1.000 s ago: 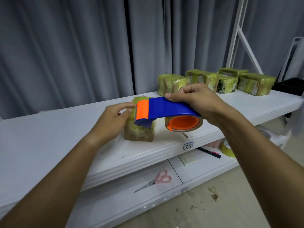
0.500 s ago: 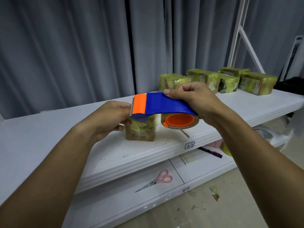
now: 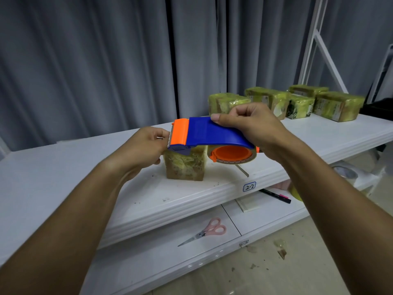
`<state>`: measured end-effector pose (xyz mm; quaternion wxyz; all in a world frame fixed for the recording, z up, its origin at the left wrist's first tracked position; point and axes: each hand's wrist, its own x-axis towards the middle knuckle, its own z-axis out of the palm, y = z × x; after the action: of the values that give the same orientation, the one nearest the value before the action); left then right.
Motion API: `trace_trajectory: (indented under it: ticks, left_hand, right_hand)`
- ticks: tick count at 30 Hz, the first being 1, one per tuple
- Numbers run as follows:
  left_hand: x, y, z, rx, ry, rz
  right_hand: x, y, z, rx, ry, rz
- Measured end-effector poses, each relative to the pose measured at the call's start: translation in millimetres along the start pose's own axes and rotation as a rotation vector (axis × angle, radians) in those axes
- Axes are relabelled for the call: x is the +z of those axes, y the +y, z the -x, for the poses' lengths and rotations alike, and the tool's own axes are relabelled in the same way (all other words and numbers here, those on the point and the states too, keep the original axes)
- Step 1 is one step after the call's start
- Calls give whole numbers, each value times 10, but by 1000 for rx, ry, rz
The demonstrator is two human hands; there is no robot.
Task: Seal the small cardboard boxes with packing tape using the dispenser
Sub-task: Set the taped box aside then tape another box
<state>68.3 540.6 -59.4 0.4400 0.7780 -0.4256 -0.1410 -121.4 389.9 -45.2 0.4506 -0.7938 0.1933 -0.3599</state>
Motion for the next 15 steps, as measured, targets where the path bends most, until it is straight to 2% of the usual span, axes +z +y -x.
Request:
trace_trajectory:
  ticks: [7, 13, 15]
  left_hand:
    - [-16, -12, -16, -43, -12, 33]
    - [-82, -117, -24, 5, 97, 26]
    - [-95, -167, -7, 21, 72, 1]
  right_hand:
    - [-58, 12, 10, 29, -34, 20]
    - [-173, 37, 15, 42, -14, 14]
    - [-235, 61, 29, 55, -17, 23]
